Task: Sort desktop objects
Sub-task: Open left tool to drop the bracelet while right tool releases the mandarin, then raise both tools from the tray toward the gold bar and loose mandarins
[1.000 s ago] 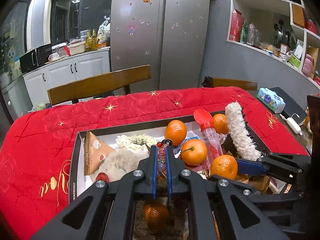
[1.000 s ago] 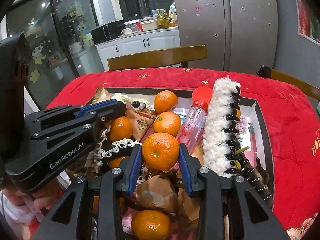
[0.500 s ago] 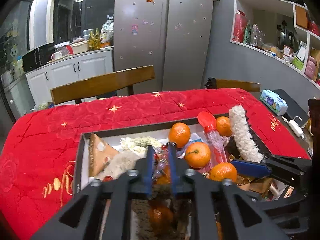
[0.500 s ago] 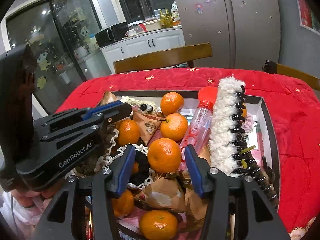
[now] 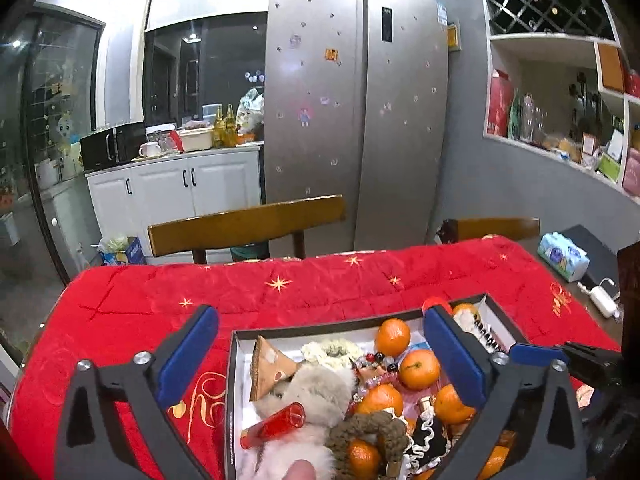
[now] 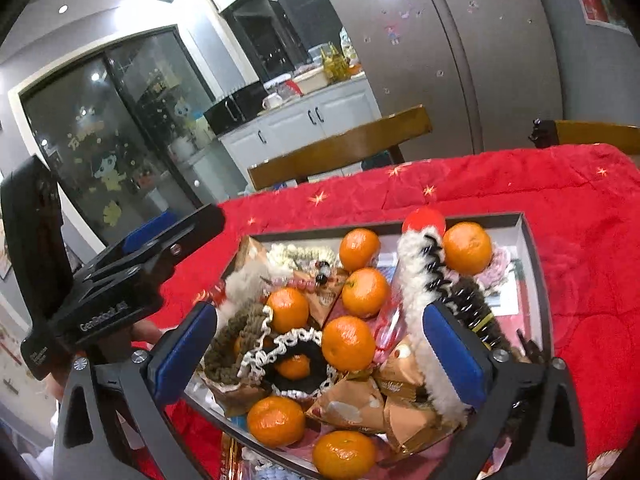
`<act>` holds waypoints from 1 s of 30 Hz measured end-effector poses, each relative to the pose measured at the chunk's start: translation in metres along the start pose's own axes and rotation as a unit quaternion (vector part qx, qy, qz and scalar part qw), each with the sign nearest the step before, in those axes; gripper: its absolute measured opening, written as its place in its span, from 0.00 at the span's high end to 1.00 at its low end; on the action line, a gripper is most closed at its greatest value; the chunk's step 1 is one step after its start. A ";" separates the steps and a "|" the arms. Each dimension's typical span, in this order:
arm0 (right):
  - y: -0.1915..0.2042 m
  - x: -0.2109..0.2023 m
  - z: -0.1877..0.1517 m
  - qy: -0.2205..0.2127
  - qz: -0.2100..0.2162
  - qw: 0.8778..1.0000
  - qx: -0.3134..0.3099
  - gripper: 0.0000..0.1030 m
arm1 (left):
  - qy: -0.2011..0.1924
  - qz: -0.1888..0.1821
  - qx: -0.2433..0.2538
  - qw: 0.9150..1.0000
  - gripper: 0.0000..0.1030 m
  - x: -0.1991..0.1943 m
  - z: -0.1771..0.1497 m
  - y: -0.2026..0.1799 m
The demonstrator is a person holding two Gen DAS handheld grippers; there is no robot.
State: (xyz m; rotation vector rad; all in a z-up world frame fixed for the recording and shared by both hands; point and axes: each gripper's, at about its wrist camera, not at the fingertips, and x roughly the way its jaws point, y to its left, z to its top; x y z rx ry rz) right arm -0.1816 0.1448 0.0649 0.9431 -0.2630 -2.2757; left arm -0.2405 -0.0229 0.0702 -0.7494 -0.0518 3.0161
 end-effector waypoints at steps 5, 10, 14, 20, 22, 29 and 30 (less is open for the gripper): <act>-0.002 -0.010 0.007 -0.014 -0.006 1.000 -0.002 0.00 | -0.016 0.006 0.022 1.000 0.00 -0.004 0.001 -0.005; -0.001 -0.022 0.012 -0.028 -0.006 1.000 0.001 0.00 | -0.014 -0.002 0.031 0.999 0.00 -0.003 0.002 -0.011; 0.003 -0.043 0.018 -0.045 -0.011 0.999 0.013 0.00 | -0.009 -0.012 0.021 1.000 0.00 -0.015 0.008 -0.012; 0.018 -0.089 0.022 -0.084 -0.016 0.996 0.004 0.00 | -0.035 -0.022 0.003 0.999 0.00 -0.064 0.019 -0.015; 0.022 -0.105 0.020 -0.094 -0.018 0.995 0.002 0.00 | -0.039 -0.017 0.014 0.999 0.00 -0.081 0.019 -0.019; 0.034 -0.159 0.001 -0.122 -0.045 0.992 -0.006 0.00 | -0.048 -0.017 0.018 0.999 0.00 -0.141 0.014 -0.024; 0.034 -0.163 -0.001 -0.124 -0.048 0.991 -0.007 0.00 | -0.047 -0.018 0.017 0.999 0.00 -0.146 0.014 -0.024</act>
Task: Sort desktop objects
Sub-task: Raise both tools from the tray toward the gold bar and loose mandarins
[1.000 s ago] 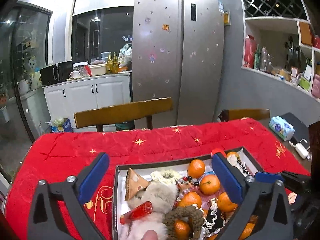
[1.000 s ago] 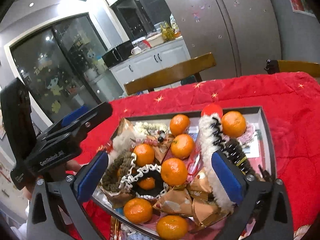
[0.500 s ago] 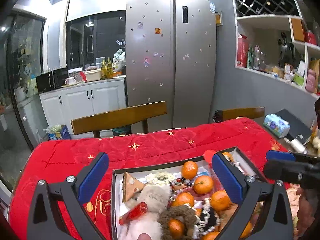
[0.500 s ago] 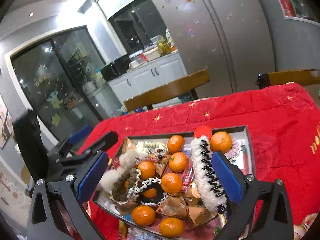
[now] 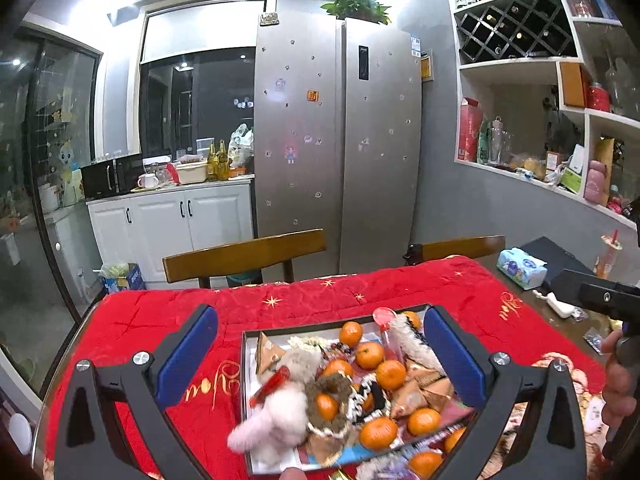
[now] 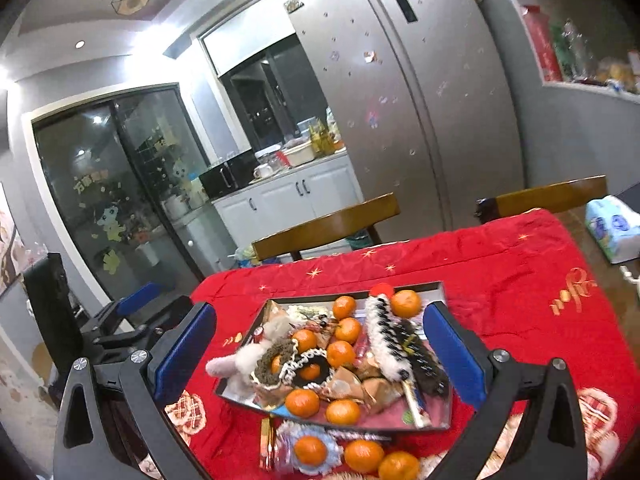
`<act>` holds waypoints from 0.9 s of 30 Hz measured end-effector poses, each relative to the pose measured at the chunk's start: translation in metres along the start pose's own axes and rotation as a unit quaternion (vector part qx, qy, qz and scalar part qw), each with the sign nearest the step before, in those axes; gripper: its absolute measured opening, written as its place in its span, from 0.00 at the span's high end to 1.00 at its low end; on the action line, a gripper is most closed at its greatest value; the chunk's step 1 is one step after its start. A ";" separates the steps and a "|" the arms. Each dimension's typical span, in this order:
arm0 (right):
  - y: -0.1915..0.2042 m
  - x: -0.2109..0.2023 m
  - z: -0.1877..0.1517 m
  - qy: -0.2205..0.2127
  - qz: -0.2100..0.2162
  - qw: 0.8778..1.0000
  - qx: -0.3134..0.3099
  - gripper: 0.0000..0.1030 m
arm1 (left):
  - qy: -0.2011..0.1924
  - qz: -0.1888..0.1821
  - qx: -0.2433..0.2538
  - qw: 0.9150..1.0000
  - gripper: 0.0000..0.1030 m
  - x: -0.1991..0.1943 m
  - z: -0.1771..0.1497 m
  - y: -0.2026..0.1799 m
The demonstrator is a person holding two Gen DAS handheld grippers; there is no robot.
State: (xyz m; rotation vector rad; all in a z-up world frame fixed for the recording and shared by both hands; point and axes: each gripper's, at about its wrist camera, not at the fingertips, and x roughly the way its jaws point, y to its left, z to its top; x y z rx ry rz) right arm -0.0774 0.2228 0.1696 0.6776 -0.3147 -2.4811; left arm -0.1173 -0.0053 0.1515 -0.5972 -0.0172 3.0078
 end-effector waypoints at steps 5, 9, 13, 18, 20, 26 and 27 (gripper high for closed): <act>0.009 -0.027 -0.006 -0.010 -0.017 1.000 -0.016 0.00 | 0.004 -0.014 0.006 1.000 0.00 -0.031 -0.003 -0.007; 0.013 -0.039 -0.018 -0.018 -0.027 0.999 -0.024 0.00 | -0.002 -0.028 0.009 1.000 0.00 -0.047 -0.009 -0.011; 0.009 -0.039 -0.033 -0.024 -0.027 0.999 -0.026 0.00 | 0.023 -0.042 0.004 0.999 0.00 -0.049 -0.027 -0.011; -0.002 -0.029 -0.063 -0.022 -0.028 0.999 -0.020 0.00 | 0.056 -0.018 0.011 0.998 0.00 -0.033 -0.063 -0.011; -0.005 -0.022 -0.073 -0.015 -0.030 0.999 -0.019 0.00 | 0.079 -0.014 0.010 0.997 0.00 -0.022 -0.078 -0.010; -0.021 0.005 -0.099 0.028 -0.050 0.998 -0.027 0.00 | 0.132 0.000 0.009 0.991 0.00 0.014 -0.122 -0.009; -0.026 0.009 -0.102 0.036 -0.049 0.998 -0.022 0.00 | 0.146 0.003 0.015 0.989 0.00 0.022 -0.128 -0.010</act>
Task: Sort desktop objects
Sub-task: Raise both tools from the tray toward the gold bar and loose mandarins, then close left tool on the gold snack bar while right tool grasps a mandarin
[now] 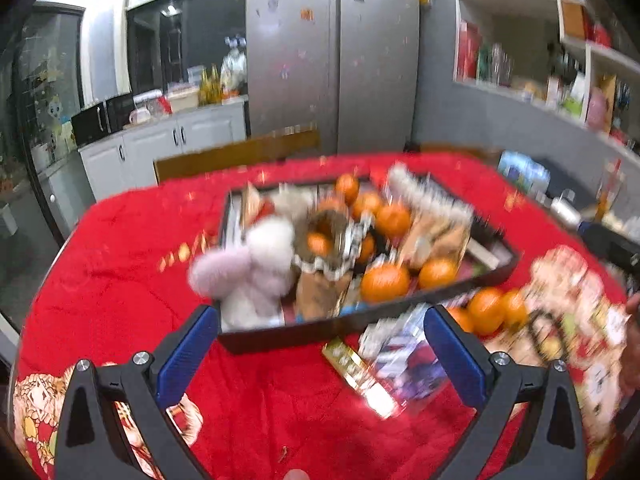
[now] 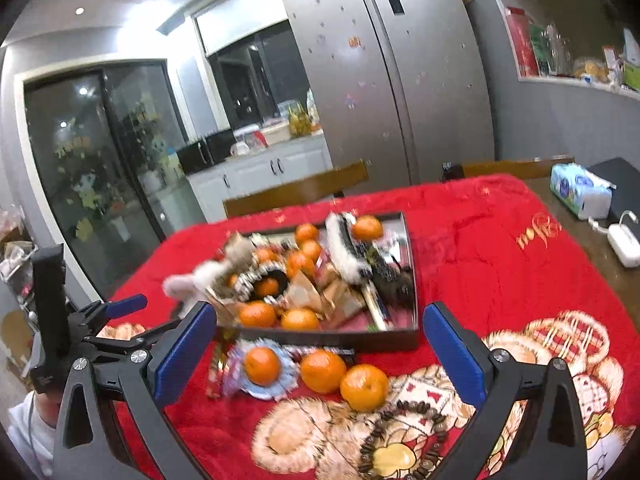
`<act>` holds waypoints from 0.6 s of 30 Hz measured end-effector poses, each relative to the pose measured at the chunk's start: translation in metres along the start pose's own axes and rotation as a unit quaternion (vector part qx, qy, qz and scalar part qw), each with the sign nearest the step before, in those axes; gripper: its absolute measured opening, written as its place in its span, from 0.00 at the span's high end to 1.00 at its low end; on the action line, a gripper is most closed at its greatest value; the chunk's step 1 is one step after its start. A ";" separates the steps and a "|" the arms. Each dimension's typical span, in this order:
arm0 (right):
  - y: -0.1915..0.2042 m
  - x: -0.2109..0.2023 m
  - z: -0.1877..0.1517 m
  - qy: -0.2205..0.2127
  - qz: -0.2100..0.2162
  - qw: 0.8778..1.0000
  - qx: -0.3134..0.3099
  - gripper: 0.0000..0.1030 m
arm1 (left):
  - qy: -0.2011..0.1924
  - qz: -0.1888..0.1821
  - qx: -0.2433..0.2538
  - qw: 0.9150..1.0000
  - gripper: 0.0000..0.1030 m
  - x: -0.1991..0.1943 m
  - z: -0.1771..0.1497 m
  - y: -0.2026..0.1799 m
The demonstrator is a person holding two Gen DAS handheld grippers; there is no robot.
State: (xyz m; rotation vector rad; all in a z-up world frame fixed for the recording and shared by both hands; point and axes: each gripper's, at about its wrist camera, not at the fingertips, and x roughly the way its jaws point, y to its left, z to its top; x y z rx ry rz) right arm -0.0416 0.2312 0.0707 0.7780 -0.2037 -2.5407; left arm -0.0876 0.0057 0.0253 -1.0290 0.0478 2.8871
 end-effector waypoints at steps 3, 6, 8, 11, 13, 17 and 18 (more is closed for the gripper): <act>-0.009 0.006 -0.006 0.014 0.003 1.000 0.011 0.00 | 0.025 0.002 0.004 1.000 0.00 0.021 -0.009 -0.002; -0.016 0.011 -0.012 0.028 0.001 0.999 0.018 0.00 | 0.045 0.004 0.004 0.999 0.00 0.035 -0.015 -0.003; -0.019 0.015 -0.014 0.042 0.005 0.999 0.016 0.00 | 0.062 0.006 0.001 0.998 0.00 0.045 -0.020 -0.002; -0.020 0.018 -0.017 0.050 0.010 0.999 0.005 0.00 | 0.083 0.008 -0.004 0.996 0.00 0.056 -0.026 -0.002; -0.022 0.020 -0.018 0.054 0.004 0.999 0.002 0.00 | 0.089 0.010 -0.014 0.996 0.00 0.059 -0.027 0.002; -0.030 0.025 -0.022 0.064 -0.004 0.998 0.017 0.00 | 0.110 0.020 -0.024 0.993 0.00 0.068 -0.030 0.006; -0.031 0.027 -0.022 0.070 -0.003 0.997 0.019 0.00 | 0.113 0.015 -0.028 0.993 0.00 0.069 -0.030 0.007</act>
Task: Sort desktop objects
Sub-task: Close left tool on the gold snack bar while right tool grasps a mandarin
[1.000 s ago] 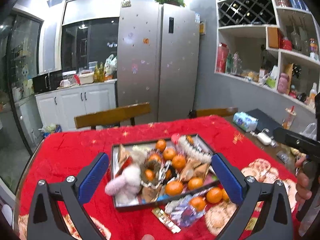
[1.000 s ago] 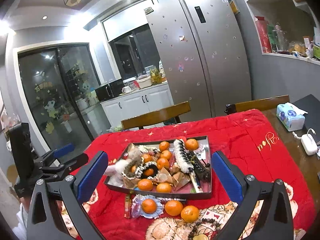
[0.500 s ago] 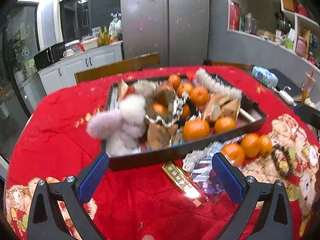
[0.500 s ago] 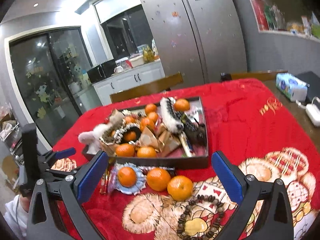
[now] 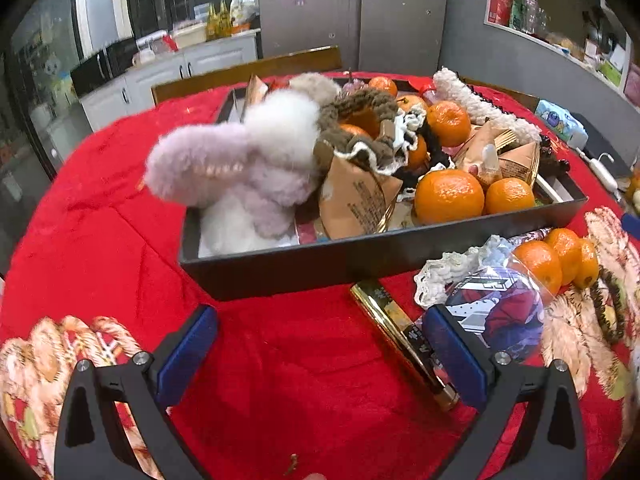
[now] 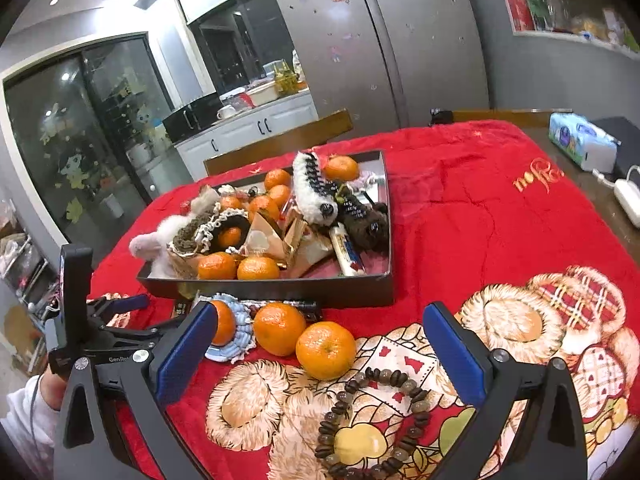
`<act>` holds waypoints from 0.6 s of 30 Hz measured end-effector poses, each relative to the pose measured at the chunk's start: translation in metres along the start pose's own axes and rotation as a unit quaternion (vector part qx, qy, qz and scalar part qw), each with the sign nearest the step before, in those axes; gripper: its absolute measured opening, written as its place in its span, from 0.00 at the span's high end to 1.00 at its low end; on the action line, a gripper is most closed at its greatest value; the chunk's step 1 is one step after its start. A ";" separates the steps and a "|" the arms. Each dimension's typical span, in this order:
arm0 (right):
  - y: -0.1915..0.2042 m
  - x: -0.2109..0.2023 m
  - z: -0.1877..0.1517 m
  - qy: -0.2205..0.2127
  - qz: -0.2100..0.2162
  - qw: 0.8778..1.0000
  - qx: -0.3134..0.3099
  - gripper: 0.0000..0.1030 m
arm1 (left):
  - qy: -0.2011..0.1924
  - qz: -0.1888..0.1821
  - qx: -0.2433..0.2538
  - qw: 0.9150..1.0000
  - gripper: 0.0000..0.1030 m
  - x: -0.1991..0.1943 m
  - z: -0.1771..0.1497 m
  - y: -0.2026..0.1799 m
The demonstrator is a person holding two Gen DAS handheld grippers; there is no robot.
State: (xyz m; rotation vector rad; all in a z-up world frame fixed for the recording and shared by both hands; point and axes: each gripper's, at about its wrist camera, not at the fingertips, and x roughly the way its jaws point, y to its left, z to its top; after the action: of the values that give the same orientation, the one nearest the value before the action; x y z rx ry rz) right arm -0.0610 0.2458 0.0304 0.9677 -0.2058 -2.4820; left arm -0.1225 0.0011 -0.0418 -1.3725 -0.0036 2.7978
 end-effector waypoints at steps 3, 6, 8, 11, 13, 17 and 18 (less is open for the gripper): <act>-0.001 0.008 -0.003 0.021 0.005 1.000 0.001 0.00 | 0.003 -0.006 -0.003 1.000 0.00 0.001 0.000 0.000; 0.002 0.016 -0.007 0.040 0.008 0.999 -0.007 0.07 | 0.005 -0.004 -0.001 1.000 0.00 0.003 0.000 -0.003; 0.005 0.020 -0.012 0.045 -0.003 0.999 -0.013 0.13 | 0.007 0.003 0.001 1.000 0.00 0.003 0.000 -0.008; 0.007 0.027 -0.017 0.058 -0.007 0.998 -0.020 0.20 | 0.008 0.000 0.002 1.000 0.00 0.004 0.002 -0.009; 0.008 0.030 -0.019 0.065 -0.013 0.998 -0.022 0.28 | 0.007 -0.002 0.002 1.000 0.00 0.004 0.002 -0.009; 0.007 0.032 -0.021 0.069 -0.019 0.997 -0.025 0.44 | 0.001 -0.007 0.008 1.000 0.08 0.000 0.001 -0.011; 0.007 0.032 -0.021 0.070 -0.017 0.997 -0.024 0.46 | -0.001 -0.007 0.010 1.000 0.15 -0.001 0.002 -0.012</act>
State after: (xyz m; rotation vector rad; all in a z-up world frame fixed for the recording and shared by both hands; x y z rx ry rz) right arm -0.0646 0.2252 -0.0025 1.1280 -0.0833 -2.4263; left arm -0.1231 0.0130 -0.0400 -1.3599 0.0158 2.7800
